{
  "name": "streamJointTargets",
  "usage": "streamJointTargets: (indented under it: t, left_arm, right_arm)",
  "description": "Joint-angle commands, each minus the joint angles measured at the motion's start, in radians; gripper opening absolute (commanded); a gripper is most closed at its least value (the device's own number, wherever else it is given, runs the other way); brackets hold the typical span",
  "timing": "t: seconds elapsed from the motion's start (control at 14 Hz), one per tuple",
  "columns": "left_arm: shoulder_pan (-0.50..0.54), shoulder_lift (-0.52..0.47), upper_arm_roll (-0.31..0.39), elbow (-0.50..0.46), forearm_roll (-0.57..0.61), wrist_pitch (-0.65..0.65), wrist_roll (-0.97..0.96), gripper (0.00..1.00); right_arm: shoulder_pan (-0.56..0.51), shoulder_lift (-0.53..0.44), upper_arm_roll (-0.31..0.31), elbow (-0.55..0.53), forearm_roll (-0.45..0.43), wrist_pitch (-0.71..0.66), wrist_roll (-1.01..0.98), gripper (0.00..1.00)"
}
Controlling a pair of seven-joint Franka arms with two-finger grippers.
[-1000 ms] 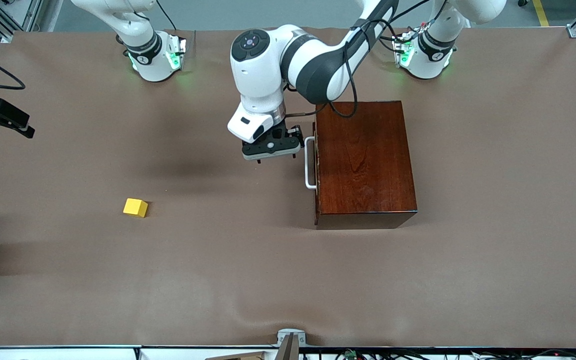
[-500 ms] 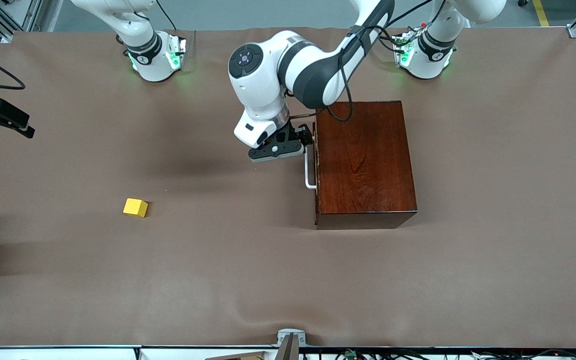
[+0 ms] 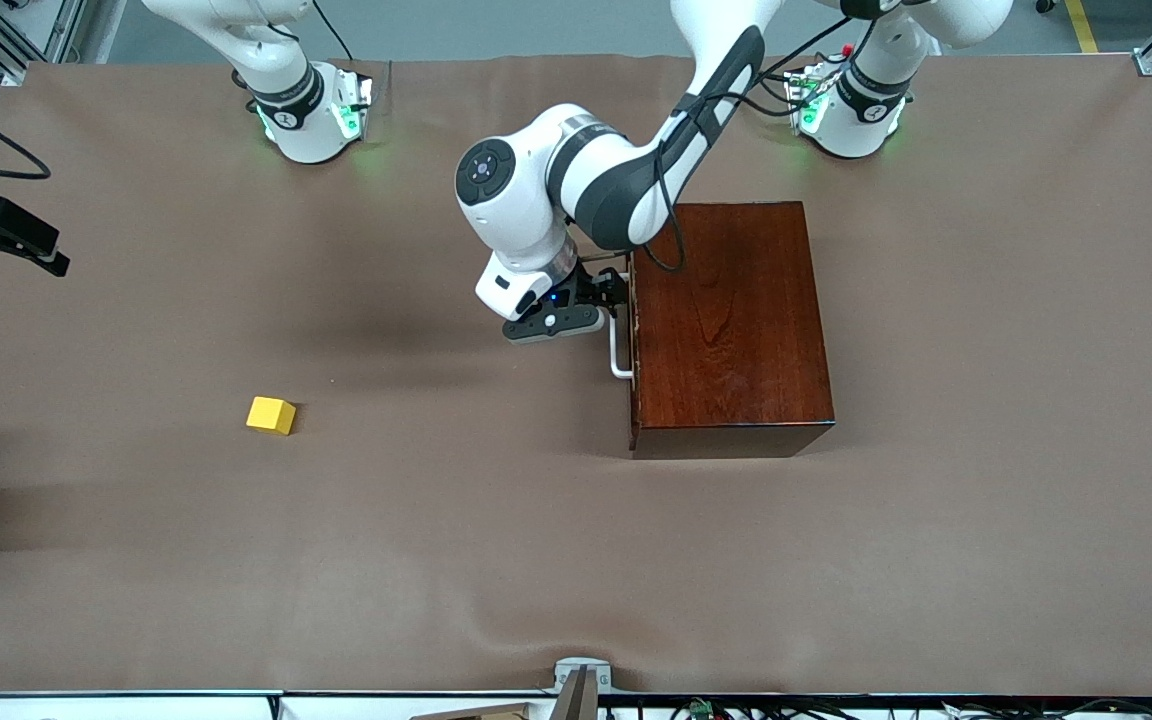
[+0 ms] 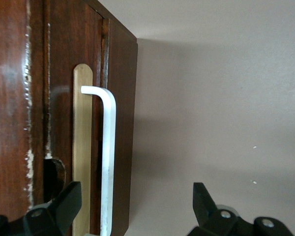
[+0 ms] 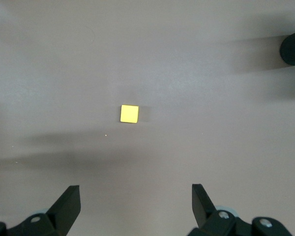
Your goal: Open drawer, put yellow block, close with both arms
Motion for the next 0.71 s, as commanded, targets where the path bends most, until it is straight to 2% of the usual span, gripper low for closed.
streamJointTargets:
  t: [0.0,0.64]
  left_arm:
    - [-0.004,0.039,0.007,0.038,0.018,-0.015,0.016,1.00]
    - [0.000,0.076,0.008,0.030,0.026,-0.007,0.031,1.00]
  right_arm:
    - [0.005,0.000,-0.001,0.005,-0.003,0.001,-0.007,1.00]
    - [0.005,0.000,-0.001,0.005,-0.003,0.001,-0.007,1.00]
